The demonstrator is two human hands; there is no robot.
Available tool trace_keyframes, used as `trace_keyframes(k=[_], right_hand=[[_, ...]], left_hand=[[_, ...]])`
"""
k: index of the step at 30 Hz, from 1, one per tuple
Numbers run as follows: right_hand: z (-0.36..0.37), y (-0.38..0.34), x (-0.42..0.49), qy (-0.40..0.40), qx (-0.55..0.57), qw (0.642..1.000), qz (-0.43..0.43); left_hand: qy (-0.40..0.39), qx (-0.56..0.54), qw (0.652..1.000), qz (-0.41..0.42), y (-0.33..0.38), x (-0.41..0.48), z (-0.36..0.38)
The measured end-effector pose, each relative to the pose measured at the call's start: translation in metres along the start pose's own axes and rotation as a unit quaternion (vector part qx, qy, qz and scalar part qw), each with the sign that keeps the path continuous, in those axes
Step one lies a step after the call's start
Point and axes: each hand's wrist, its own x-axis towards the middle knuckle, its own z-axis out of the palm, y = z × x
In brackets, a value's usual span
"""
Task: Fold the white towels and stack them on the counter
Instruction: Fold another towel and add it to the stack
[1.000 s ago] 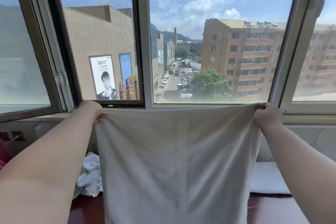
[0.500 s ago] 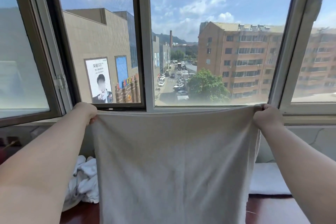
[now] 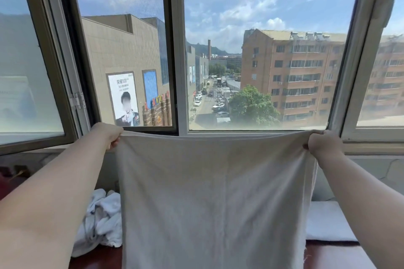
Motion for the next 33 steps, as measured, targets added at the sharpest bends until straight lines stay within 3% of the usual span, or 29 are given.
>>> trace_keyframes(k=[8,13,16,20,26,31,33], right_hand=[[0.003,0.003,-0.001,0.030,-0.012,0.999,-0.009],[0.007,0.005,-0.011,0.051,-0.011,0.999,-0.007],[0.007,0.010,-0.022,0.062,-0.011,0.998,-0.005],[0.007,0.020,-0.038,0.081,-0.007,0.997,-0.004],[0.005,0.041,-0.063,0.086,-0.004,0.996,0.008],[-0.011,0.058,-0.080,0.065,0.031,0.997,0.022],[-0.023,0.059,-0.083,0.054,0.049,0.997,0.024]], left_hand=[[0.074,0.015,0.997,0.011,-0.001,-0.009,-0.005],[0.029,0.107,0.994,0.001,0.002,-0.003,-0.011],[-0.049,0.138,0.988,-0.045,-0.009,-0.002,-0.017],[-0.114,0.068,0.988,-0.078,-0.018,-0.006,-0.026],[-0.103,-0.117,0.985,-0.073,-0.037,-0.015,-0.020],[-0.047,-0.208,0.977,0.003,-0.059,-0.047,-0.013],[0.011,-0.166,0.983,0.078,-0.069,-0.066,-0.014]])
